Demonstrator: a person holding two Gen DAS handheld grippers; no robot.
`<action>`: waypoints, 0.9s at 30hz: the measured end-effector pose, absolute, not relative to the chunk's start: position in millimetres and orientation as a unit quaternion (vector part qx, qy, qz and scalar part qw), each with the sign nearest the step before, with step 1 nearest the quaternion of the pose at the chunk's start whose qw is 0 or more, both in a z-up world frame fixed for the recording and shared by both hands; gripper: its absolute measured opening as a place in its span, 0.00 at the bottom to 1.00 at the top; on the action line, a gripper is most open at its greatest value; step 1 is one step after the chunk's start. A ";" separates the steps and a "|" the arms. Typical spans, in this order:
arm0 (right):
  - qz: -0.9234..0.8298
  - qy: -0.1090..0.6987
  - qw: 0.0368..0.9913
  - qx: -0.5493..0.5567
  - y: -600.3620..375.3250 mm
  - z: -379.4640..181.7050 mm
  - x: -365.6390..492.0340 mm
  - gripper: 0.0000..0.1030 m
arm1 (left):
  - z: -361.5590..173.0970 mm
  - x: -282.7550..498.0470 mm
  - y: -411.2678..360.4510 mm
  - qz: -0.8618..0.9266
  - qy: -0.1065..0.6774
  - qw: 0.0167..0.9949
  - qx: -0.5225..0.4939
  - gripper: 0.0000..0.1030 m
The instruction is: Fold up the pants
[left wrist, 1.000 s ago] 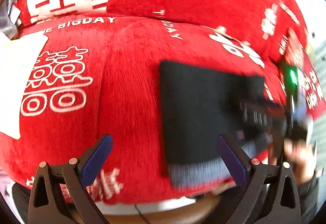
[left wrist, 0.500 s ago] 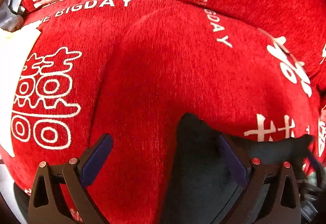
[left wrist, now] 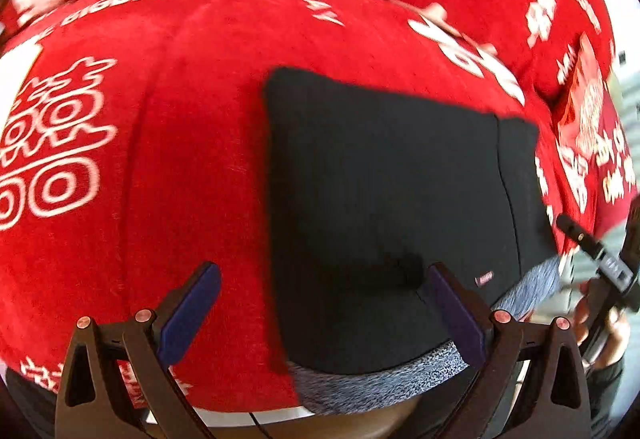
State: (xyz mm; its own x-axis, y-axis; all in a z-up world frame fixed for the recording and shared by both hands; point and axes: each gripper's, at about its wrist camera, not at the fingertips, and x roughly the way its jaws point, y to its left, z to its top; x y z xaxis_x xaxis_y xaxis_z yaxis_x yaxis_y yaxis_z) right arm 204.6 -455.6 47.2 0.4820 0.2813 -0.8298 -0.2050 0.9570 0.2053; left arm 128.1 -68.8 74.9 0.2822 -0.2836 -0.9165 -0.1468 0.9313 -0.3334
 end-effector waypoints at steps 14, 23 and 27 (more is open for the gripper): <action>0.269 0.508 0.818 0.028 -366.0 19.6 200.2 0.80 | 62.0 144.3 -87.7 -0.084 0.583 0.781 -0.209 0.70; 0.265 0.472 0.840 -0.031 -332.1 70.0 154.7 0.45 | 106.3 129.2 -65.0 -0.087 0.554 0.808 -0.182 0.42; 0.303 0.462 0.833 -0.021 -307.0 90.2 141.1 0.45 | 130.2 116.7 -23.0 -0.071 0.537 0.817 -0.196 0.42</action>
State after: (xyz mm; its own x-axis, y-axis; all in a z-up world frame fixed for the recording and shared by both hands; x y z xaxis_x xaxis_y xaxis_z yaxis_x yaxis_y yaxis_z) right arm 141.1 -307.0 90.2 0.3895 0.4852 -0.7829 -0.5234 0.8160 0.2453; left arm 116.7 -23.0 130.2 0.4131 -0.3259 -0.8504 -0.0954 0.9132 -0.3962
